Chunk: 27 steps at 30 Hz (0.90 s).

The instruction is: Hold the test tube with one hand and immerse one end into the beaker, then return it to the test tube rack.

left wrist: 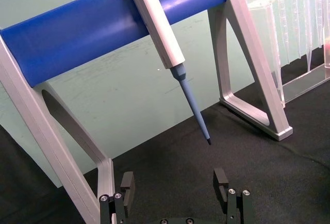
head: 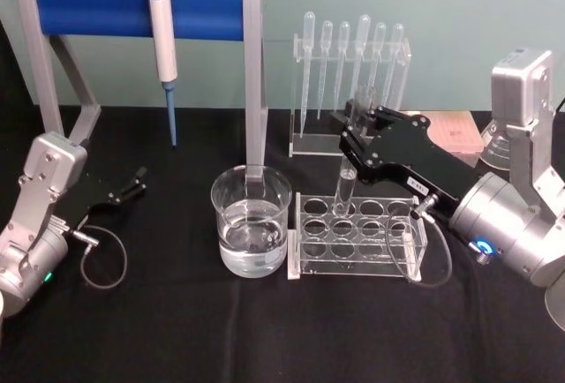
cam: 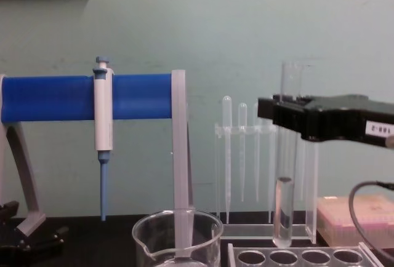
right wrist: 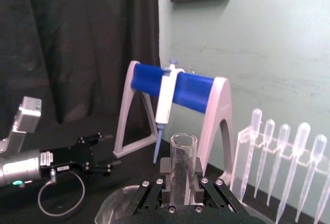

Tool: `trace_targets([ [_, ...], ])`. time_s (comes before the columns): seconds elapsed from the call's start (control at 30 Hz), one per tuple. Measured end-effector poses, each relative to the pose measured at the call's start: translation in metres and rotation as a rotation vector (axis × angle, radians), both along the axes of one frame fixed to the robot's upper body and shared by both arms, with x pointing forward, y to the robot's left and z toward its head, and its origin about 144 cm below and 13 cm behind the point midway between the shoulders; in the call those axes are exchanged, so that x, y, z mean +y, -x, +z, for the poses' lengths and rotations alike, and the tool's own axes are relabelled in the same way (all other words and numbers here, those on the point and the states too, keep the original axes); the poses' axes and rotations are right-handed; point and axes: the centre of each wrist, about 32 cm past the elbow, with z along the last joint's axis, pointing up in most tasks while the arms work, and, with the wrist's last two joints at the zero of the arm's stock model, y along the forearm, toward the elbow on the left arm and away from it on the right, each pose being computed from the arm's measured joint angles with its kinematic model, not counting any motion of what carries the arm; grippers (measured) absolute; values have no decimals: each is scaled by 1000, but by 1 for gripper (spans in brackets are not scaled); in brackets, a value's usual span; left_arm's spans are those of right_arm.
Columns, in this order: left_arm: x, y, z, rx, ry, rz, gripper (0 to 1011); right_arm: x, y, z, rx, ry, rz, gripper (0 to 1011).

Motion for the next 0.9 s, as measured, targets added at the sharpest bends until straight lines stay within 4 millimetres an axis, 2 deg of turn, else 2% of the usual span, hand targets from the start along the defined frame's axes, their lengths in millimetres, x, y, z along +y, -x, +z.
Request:
trace_targets([
  [0.3, 0, 0, 0, 0, 0, 0, 1000, 17, -3, 22, -50, -12, 42, 225],
  [0.5, 0, 0, 0, 0, 0, 0, 1000, 37, -19, 29, -61, -47, 80, 225],
  [0.73, 0, 0, 0, 0, 0, 0, 1000, 61, -40, 22, -40, -52, 120, 225],
  [0.9, 0, 0, 0, 0, 0, 0, 1000, 75, -51, 7, -17, -26, 144, 225],
])
